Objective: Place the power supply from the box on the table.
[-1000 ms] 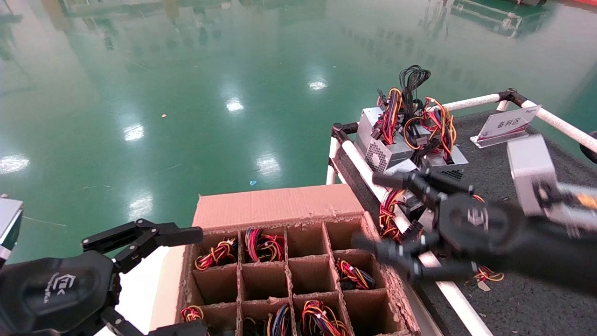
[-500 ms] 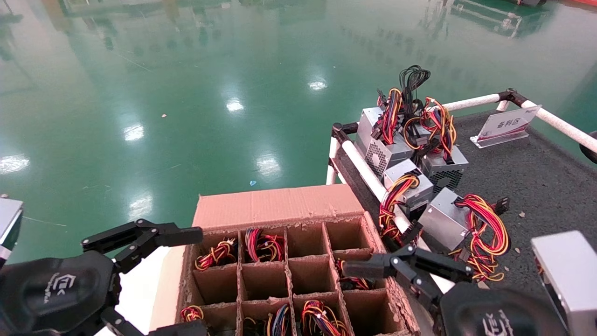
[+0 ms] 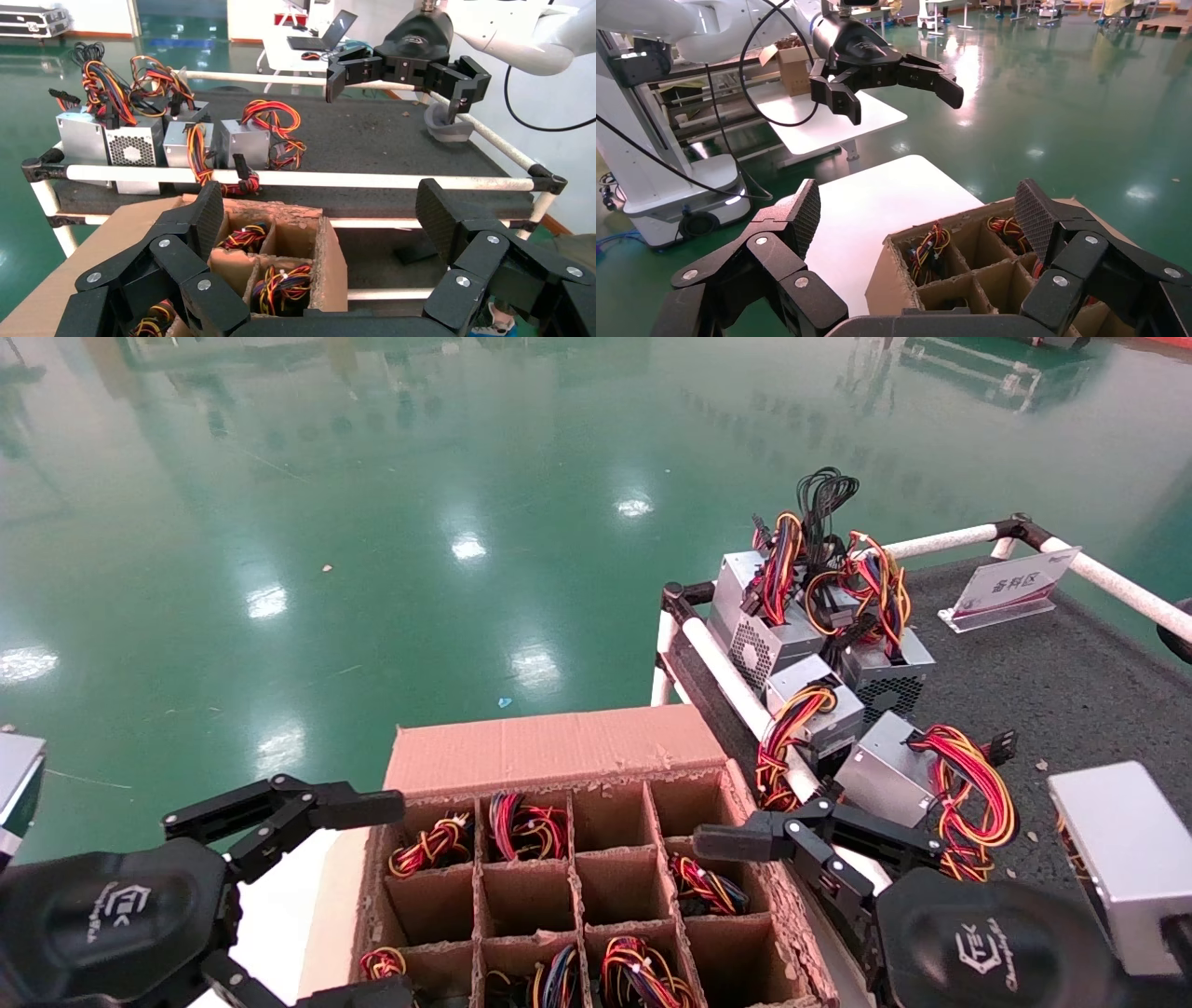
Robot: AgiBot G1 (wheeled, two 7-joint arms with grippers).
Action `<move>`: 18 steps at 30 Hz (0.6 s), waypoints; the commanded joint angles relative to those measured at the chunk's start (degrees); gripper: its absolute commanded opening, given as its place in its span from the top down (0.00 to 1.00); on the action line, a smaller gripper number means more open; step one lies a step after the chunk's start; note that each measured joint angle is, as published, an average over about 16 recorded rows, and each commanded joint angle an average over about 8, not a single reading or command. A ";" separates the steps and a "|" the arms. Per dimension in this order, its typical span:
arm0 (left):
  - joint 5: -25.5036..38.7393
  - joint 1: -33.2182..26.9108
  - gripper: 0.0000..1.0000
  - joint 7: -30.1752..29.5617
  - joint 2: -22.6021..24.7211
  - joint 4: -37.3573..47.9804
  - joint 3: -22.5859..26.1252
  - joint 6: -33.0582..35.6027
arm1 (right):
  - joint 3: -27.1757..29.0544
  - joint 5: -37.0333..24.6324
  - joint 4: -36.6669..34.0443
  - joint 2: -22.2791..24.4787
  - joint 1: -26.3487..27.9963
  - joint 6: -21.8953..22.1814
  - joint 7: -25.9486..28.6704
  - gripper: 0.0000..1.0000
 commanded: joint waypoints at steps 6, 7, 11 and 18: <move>0.00 0.00 0.00 0.00 0.00 0.00 0.00 0.00 | -0.09 -0.20 -0.41 -0.13 0.30 0.19 -0.02 0.00; 0.00 0.00 0.00 0.00 0.00 0.00 0.00 0.00 | -0.10 -0.22 -0.45 -0.14 0.33 0.20 -0.03 0.00; 0.00 0.00 0.00 0.00 0.00 0.00 0.00 0.00 | -0.12 -0.29 -0.57 -0.18 0.42 0.26 -0.04 0.00; 0.00 0.00 0.00 0.00 0.00 0.00 0.00 0.00 | -0.15 -0.35 -0.71 -0.21 0.52 0.32 -0.06 0.00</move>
